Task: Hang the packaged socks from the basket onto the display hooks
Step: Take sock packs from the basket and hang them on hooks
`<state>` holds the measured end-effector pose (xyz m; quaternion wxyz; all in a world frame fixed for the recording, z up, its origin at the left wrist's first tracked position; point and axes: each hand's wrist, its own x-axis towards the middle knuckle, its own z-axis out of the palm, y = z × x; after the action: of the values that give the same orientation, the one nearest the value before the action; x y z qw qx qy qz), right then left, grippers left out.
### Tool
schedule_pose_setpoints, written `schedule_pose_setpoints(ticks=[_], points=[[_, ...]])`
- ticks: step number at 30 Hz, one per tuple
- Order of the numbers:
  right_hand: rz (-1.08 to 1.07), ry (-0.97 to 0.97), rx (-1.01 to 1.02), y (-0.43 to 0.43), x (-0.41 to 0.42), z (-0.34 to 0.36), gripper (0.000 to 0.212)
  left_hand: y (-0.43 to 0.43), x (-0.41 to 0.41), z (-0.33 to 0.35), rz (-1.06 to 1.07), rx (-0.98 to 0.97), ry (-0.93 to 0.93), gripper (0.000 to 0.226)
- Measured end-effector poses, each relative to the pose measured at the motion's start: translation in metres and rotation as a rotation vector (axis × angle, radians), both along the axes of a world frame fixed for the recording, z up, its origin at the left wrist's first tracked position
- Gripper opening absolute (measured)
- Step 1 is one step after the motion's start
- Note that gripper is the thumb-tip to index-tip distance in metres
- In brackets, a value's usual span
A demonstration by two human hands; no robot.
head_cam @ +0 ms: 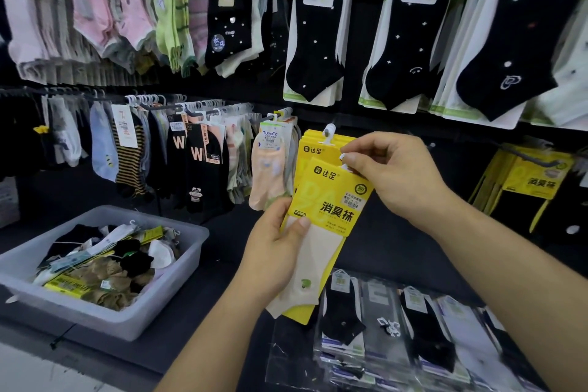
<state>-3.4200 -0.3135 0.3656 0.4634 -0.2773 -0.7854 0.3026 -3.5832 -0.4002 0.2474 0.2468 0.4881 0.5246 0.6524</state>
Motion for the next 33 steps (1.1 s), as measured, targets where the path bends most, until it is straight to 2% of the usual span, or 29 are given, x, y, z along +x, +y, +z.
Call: schedule_pose_setpoints(ticks=[7,11,14,20,29,31,33], points=[[-0.001,0.026,-0.024,0.006,0.004,-0.005,0.007,0.003,-0.003,-0.005,-0.036,0.016,-0.055,0.020],[-0.053,0.105,-0.187,0.013,0.007,-0.020,0.013,0.013,-0.003,0.005,-0.059,0.029,-0.002,0.021],[-0.049,0.130,-0.287,0.016,0.003,-0.040,0.008,0.028,0.001,0.014,-0.068,0.030,-0.014,0.020],[-0.101,0.288,-0.281,0.026,-0.015,-0.041,0.012,0.050,0.000,0.022,-0.045,0.003,-0.093,0.016],[-0.182,0.230,-0.187,0.035,-0.029,-0.051,0.018,0.057,-0.007,0.011,-0.012,-0.042,-0.134,0.018],[-0.253,0.186,-0.149,0.038,-0.030,-0.055,0.025,0.056,-0.005,0.009,0.095,-0.074,0.021,0.013],[-0.311,0.122,-0.120,0.040,-0.029,-0.060,0.035,0.056,-0.003,0.008,0.297,-0.122,0.319,0.027]])
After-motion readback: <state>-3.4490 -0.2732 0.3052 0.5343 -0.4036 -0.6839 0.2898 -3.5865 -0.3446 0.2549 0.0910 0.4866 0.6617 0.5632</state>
